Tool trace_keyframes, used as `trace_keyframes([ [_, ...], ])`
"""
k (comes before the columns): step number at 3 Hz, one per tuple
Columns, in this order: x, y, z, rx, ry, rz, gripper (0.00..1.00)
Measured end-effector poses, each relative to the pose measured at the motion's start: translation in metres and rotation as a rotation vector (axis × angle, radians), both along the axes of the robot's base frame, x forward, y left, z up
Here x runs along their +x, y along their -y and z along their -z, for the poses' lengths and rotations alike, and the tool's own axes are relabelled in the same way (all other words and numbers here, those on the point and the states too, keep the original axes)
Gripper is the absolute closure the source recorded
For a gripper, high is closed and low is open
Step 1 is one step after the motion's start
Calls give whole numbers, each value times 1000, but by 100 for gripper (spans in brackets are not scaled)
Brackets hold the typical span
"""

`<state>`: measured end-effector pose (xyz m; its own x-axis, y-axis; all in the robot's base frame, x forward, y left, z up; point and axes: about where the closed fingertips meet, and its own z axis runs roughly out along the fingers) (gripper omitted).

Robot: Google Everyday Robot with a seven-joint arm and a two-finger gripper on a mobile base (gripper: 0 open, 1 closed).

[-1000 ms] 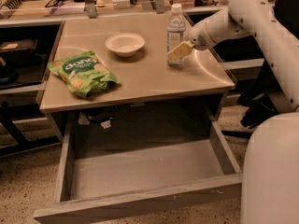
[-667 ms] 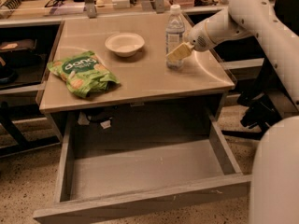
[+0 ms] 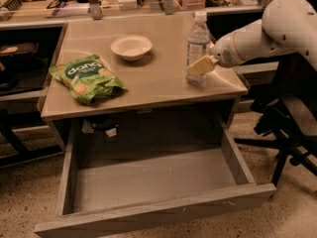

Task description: Place blue plastic bottle into top drawer

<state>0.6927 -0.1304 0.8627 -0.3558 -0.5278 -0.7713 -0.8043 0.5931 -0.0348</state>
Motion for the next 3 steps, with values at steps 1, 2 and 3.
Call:
trace_keyframes([
  [1,-13,-3,20,-14,-44,-9,100],
  [2,-13,-3,16,-14,-44,-9,100],
  [3,-26,-6,12,-18,-40,-4,100],
])
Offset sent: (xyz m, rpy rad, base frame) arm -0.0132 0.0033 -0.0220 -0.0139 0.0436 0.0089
